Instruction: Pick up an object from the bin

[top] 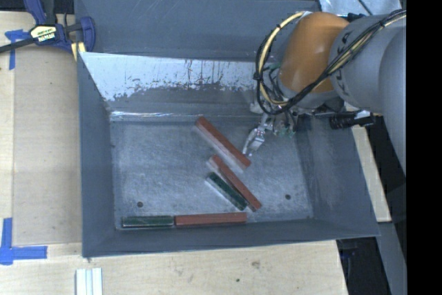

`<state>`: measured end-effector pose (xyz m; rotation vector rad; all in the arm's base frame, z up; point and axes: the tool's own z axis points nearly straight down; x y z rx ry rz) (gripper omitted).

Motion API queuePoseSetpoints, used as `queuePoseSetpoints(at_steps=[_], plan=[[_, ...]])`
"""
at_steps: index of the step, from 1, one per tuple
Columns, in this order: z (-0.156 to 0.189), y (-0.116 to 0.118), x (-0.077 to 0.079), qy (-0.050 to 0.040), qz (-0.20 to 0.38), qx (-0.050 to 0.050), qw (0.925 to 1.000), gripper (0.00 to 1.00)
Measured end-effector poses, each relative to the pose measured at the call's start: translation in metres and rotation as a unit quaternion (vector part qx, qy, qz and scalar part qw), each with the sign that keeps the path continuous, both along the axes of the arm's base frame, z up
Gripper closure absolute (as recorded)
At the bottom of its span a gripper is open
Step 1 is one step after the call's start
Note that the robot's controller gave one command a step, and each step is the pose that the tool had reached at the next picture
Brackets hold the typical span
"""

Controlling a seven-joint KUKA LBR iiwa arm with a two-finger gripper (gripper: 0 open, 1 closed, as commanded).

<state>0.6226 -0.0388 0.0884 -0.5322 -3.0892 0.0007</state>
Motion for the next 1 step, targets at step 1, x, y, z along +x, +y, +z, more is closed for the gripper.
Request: queuePoseSetpoints(at_steps=[1], plan=[[-0.0088, 0.0401, -0.0502, -0.0212, -0.037, -0.003, 0.9991, 1.0]])
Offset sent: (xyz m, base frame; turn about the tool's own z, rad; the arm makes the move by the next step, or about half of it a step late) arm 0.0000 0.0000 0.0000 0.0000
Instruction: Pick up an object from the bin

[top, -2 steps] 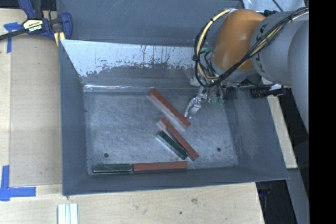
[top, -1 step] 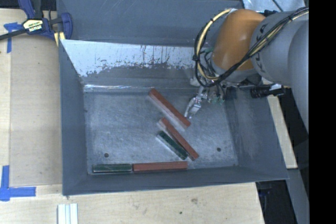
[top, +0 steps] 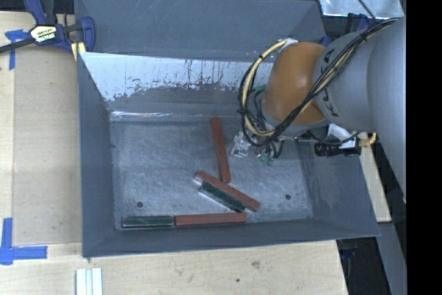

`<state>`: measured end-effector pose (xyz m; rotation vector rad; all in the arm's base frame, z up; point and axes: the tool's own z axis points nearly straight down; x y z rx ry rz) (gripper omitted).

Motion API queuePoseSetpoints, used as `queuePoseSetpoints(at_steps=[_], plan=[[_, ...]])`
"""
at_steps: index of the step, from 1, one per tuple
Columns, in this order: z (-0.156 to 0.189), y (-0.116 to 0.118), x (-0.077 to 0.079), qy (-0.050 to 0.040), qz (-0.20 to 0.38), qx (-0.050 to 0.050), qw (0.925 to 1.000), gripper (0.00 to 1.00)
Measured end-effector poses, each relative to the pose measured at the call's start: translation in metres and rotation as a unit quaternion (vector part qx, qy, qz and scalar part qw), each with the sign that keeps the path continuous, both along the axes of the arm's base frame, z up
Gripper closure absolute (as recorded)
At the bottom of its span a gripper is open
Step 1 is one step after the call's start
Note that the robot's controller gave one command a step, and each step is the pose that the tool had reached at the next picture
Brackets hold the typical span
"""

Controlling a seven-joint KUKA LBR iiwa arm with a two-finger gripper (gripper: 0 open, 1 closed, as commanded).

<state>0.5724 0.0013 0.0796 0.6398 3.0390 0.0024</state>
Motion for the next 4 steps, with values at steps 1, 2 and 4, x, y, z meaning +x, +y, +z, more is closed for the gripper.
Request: queuePoseSetpoints(at_steps=[1, 2, 4], plan=[[-0.001, 0.001, -0.001, 0.002, 0.001, 0.001, 1.0, 0.0], [-0.001, 0.001, -0.001, 0.0023, 0.001, 0.001, 1.0, 0.0], [0.042, -0.002, 0.013, 0.0099, 0.03, 0.002, 0.9995, 0.0]])
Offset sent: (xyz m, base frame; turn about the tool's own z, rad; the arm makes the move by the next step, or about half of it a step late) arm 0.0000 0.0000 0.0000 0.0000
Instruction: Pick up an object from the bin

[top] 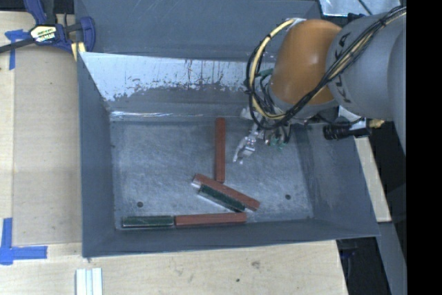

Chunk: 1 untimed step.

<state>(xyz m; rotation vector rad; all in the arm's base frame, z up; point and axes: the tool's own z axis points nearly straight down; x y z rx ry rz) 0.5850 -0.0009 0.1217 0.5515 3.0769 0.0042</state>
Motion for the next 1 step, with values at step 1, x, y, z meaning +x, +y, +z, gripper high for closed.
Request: queuePoseSetpoints(at_steps=[1], plan=[[-0.0171, 0.0181, -0.0145, 0.0072, -0.028, 0.0, 0.9996, 0.0]])
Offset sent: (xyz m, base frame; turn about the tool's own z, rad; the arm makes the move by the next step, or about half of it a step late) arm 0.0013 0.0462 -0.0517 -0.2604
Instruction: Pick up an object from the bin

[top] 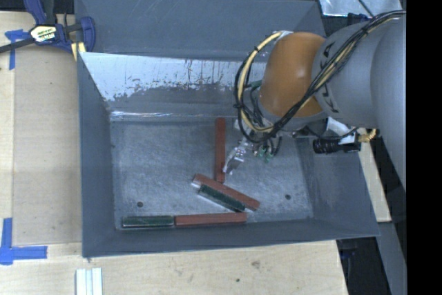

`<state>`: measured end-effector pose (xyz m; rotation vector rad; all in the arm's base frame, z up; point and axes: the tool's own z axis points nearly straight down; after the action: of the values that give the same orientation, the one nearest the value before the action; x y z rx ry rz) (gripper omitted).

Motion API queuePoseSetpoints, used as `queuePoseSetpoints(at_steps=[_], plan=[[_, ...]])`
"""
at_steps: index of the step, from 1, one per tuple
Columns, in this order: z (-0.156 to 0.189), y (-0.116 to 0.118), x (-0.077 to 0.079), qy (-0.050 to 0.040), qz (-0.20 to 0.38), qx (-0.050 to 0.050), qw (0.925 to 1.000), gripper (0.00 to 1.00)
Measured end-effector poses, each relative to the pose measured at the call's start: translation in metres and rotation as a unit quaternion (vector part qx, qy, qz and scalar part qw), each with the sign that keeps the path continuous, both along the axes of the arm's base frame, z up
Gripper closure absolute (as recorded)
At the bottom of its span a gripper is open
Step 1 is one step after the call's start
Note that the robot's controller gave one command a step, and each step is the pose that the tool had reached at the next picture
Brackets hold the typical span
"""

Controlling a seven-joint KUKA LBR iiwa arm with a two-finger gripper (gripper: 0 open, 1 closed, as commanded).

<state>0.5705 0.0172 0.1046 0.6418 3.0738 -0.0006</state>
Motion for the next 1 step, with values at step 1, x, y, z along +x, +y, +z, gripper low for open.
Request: queuePoseSetpoints(at_steps=[1], plan=[[-0.0153, 0.0256, 0.0343, -0.0324, 0.155, -0.004, 0.9874, 1.0]])
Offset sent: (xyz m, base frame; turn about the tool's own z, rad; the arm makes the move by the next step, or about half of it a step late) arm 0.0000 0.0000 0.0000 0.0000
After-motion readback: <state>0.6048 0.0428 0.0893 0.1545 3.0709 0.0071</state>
